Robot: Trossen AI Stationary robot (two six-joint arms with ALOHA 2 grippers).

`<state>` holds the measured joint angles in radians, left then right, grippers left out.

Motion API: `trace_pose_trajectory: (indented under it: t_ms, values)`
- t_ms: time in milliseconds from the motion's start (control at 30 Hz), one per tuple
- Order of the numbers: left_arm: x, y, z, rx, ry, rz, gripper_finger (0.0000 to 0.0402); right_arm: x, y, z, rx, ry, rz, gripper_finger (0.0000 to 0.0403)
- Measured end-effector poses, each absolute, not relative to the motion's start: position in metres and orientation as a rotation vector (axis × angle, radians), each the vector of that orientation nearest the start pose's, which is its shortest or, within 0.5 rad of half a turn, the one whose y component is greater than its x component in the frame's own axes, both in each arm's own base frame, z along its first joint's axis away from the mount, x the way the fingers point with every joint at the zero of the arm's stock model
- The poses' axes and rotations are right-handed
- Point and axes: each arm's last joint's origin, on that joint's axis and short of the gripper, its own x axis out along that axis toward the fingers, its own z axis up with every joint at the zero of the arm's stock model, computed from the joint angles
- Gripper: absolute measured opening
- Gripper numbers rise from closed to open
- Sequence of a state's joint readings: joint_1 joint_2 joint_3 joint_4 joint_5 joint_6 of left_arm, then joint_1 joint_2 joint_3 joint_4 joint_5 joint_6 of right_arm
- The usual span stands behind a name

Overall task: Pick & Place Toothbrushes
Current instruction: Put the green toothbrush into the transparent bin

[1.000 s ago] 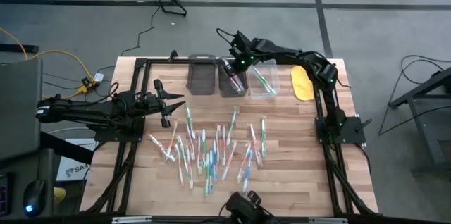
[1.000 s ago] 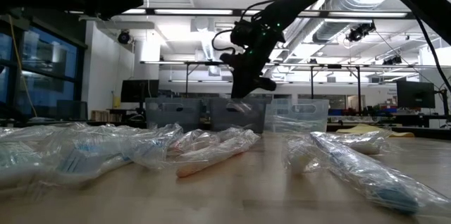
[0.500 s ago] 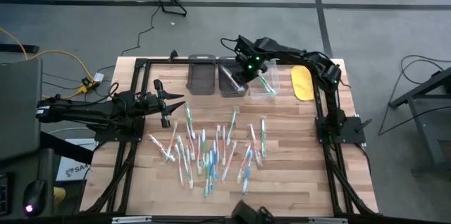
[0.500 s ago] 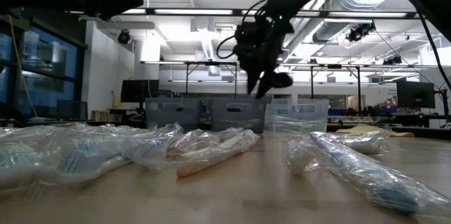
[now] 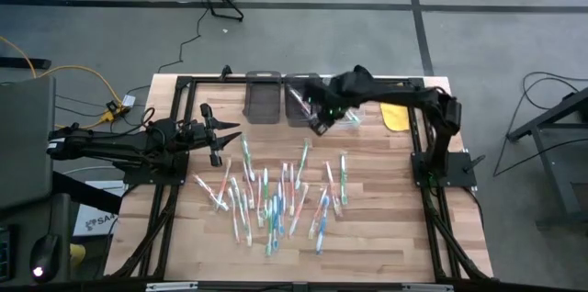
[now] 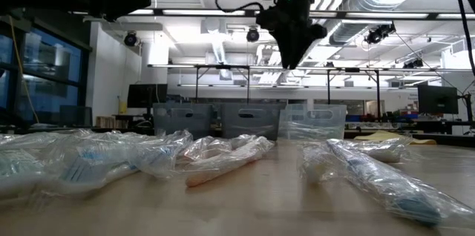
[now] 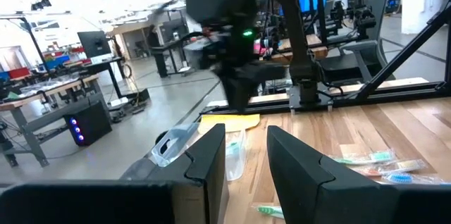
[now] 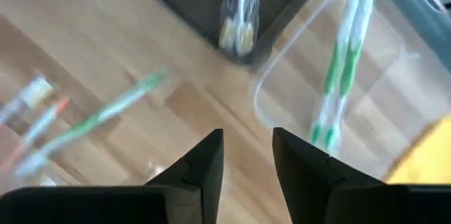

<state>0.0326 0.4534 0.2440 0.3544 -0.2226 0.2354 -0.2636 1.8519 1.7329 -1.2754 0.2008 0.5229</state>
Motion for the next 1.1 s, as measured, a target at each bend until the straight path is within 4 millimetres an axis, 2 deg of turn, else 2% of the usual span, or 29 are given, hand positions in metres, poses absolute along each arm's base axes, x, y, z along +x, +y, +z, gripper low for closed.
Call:
trace_pose_trajectory:
  t_ms: [133, 333, 467, 733, 833, 1100]
  values:
    - [0.130, 0.011, 0.241, 0.215, -0.113, 0.270, 0.0101, 0.349, -0.070, 0.282, 0.459, 1.318, -0.732, 0.0104]
    - [0.130, 0.011, 0.240, 0.216, -0.108, 0.269, 0.0101, 0.341, -0.035, 0.237, 0.500, 1.430, -0.772, 0.0088]
    - [0.130, 0.011, 0.240, 0.216, -0.108, 0.269, 0.0101, 0.339, -0.019, 0.212, 0.556, 1.434, -0.747, 0.0083]
    - [0.130, 0.011, 0.240, 0.216, -0.108, 0.267, 0.0101, 0.327, 0.004, 0.183, 0.602, 1.444, -0.844, 0.0084]
    - [0.130, 0.011, 0.240, 0.215, -0.109, 0.266, 0.0101, 0.321, 0.010, 0.175, 0.605, 1.457, -0.867, 0.0102]
    - [0.130, 0.011, 0.240, 0.210, -0.109, 0.266, 0.0101, 0.315, 0.011, 0.163, 0.652, 1.462, -0.903, 0.0187]
